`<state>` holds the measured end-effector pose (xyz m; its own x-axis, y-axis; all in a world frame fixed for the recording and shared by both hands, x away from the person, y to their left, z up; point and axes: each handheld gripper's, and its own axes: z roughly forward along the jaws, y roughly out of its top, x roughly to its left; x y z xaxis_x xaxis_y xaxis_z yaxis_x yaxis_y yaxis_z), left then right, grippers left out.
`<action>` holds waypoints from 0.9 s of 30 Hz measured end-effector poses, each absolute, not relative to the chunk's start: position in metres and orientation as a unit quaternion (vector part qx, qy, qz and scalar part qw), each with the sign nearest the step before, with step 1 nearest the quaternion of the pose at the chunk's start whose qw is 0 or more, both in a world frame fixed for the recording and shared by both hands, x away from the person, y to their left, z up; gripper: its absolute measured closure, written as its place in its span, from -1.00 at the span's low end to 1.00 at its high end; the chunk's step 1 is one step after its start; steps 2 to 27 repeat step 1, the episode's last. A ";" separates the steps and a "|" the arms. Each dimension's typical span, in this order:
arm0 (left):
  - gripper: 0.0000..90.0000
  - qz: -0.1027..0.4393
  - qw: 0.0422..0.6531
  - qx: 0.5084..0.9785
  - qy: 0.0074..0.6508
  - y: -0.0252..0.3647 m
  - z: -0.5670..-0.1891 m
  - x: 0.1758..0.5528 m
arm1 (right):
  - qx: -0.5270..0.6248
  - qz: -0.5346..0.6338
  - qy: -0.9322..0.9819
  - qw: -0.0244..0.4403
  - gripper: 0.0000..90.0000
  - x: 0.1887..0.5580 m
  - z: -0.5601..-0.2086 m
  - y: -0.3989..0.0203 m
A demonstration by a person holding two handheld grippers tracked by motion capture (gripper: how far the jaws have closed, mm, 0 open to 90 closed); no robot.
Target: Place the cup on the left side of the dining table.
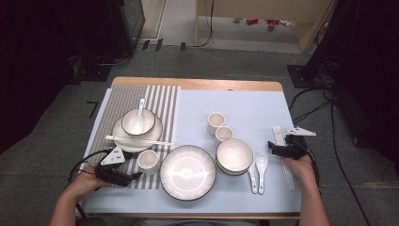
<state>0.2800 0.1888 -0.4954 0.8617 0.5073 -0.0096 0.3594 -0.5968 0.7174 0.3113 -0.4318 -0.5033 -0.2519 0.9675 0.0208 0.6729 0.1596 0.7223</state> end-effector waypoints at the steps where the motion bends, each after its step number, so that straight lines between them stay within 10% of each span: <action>1: -0.61 0.098 0.377 0.888 0.244 0.189 -0.495 0.280 | 0.566 0.317 0.725 0.233 -0.69 0.311 -0.503 -0.432; 27: -0.61 0.098 0.377 0.888 0.244 0.189 -0.495 0.280 | 0.566 0.317 0.725 0.233 -0.69 0.311 -0.503 -0.432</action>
